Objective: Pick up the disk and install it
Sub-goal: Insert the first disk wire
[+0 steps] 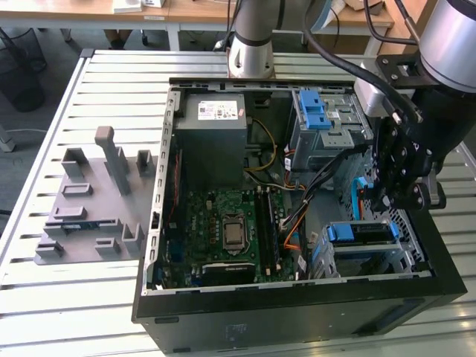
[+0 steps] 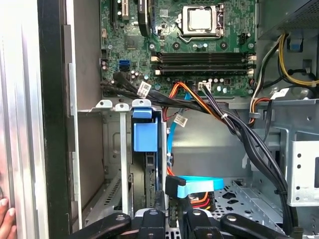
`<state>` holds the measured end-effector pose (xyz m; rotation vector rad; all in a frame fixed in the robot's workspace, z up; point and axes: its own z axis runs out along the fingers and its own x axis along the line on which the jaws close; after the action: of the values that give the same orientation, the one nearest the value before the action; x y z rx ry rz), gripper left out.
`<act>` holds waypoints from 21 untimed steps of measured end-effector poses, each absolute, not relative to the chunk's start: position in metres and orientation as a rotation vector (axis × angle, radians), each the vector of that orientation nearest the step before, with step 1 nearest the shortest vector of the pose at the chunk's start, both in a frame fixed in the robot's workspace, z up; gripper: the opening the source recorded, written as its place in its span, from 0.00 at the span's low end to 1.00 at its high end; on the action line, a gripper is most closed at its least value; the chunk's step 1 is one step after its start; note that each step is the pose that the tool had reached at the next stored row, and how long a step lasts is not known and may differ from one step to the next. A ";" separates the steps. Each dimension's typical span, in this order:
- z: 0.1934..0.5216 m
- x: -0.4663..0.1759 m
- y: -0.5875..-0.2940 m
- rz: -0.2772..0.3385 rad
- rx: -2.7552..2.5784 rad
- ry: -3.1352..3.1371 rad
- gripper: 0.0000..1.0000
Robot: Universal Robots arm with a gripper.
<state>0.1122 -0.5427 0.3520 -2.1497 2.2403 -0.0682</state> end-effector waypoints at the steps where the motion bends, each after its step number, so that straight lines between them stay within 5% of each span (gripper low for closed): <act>1: 0.351 0.112 -0.543 -0.071 -2.149 2.240 0.25; 7: 0.349 0.112 -0.543 -0.081 -2.147 2.238 0.24; 8: 0.349 0.112 -0.543 -0.081 -2.148 2.238 0.16; 21: 0.346 0.116 -0.545 -0.056 -2.144 2.266 0.16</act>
<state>0.1156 -0.5446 0.3458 -2.1442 2.2659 -0.0564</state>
